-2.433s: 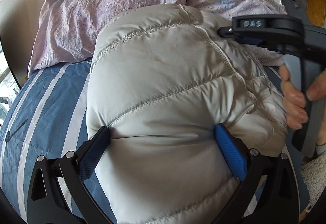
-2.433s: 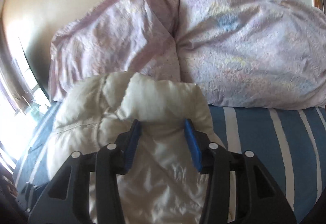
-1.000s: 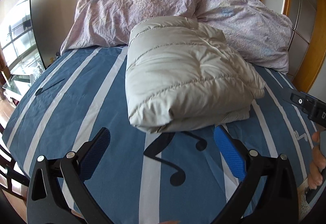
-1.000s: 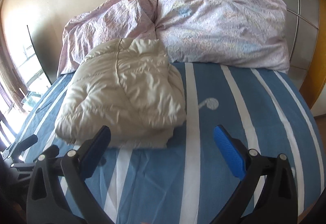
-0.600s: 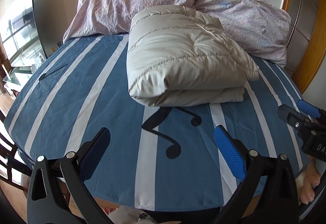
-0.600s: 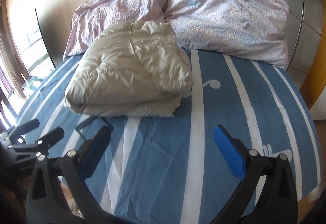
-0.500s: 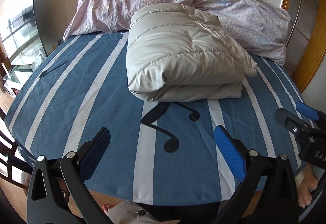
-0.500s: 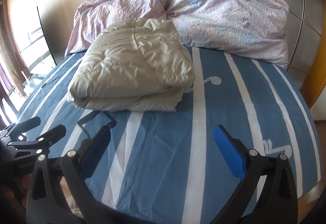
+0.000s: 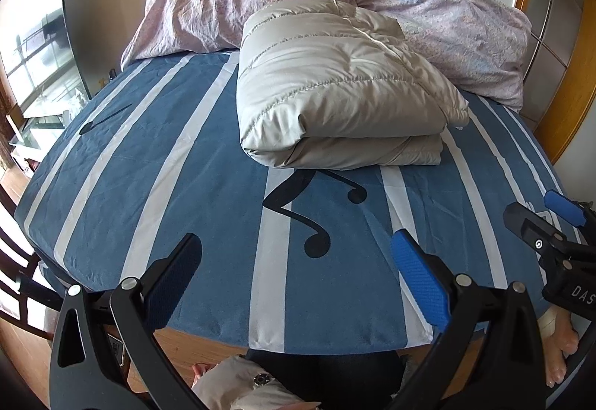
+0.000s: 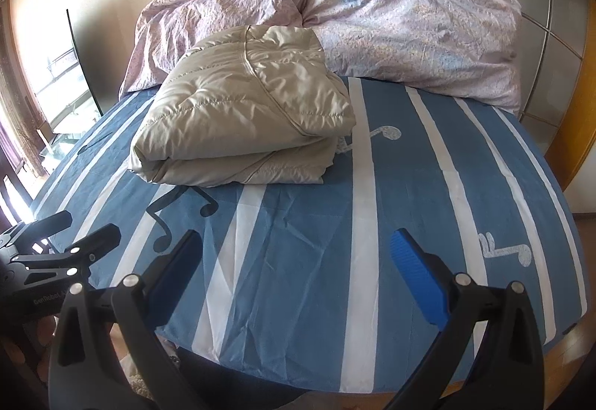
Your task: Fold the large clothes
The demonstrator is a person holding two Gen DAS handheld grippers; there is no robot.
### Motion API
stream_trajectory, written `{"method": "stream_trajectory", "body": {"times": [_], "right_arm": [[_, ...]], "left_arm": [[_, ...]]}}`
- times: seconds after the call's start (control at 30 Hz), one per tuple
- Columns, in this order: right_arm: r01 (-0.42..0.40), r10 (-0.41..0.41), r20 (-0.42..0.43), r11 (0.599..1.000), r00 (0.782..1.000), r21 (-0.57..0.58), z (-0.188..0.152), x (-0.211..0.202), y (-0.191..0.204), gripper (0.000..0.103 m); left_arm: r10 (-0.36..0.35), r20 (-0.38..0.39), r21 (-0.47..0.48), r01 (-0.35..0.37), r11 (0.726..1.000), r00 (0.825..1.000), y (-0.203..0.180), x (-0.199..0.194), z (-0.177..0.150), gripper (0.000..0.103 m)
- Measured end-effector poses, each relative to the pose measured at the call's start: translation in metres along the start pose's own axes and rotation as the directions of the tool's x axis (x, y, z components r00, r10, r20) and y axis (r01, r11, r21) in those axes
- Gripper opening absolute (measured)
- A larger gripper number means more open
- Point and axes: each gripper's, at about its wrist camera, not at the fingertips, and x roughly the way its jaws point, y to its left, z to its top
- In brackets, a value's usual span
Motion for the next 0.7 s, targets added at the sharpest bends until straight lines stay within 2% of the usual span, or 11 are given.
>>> {"method": "stream_trajectory", "body": {"times": [0.7], "right_arm": [[0.016,-0.015,0.007,0.999,1.0,-0.033,0.0012,-0.0045,0.005,0.101]], "left_arm": [[0.003,0.004,0.005,-0.003,1.0,1.0,-0.0027,-0.0027,0.0006,0.102]]}}
